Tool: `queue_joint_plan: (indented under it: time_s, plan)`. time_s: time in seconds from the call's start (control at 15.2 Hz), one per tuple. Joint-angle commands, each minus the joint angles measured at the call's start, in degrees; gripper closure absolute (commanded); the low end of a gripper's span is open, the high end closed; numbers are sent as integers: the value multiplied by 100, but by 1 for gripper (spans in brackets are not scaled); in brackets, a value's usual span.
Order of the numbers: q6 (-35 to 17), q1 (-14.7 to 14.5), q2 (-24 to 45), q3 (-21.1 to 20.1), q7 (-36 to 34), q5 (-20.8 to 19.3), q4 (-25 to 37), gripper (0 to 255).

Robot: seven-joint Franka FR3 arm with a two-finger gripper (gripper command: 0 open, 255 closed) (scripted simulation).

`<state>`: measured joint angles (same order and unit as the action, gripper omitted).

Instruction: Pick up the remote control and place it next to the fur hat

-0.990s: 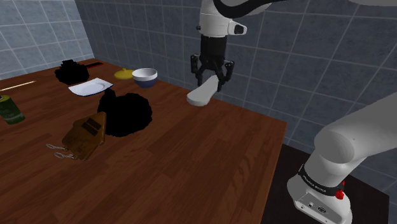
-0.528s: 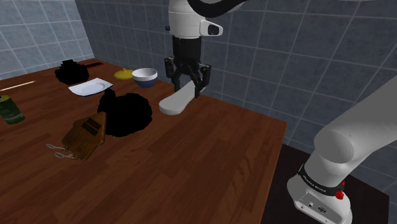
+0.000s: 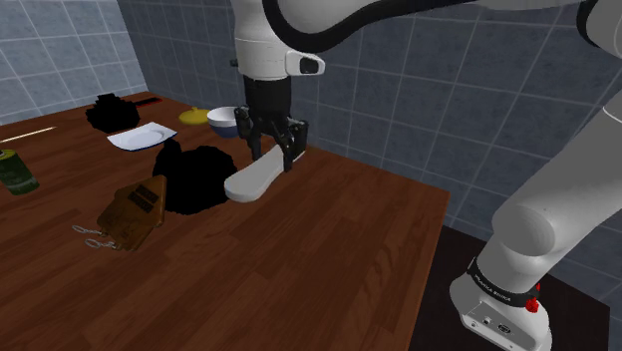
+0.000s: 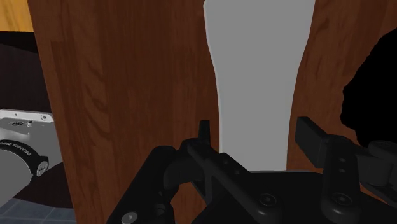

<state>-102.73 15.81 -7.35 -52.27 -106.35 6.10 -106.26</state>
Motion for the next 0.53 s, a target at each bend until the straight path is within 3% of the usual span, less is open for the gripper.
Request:
queue_joint_plan:
  time_s: [0.0,0.46]
  plan:
    - [-149,-1,-22,7,26,20,-160,255]
    - [-688,-15,51,-50,-5,-19,-649,255]
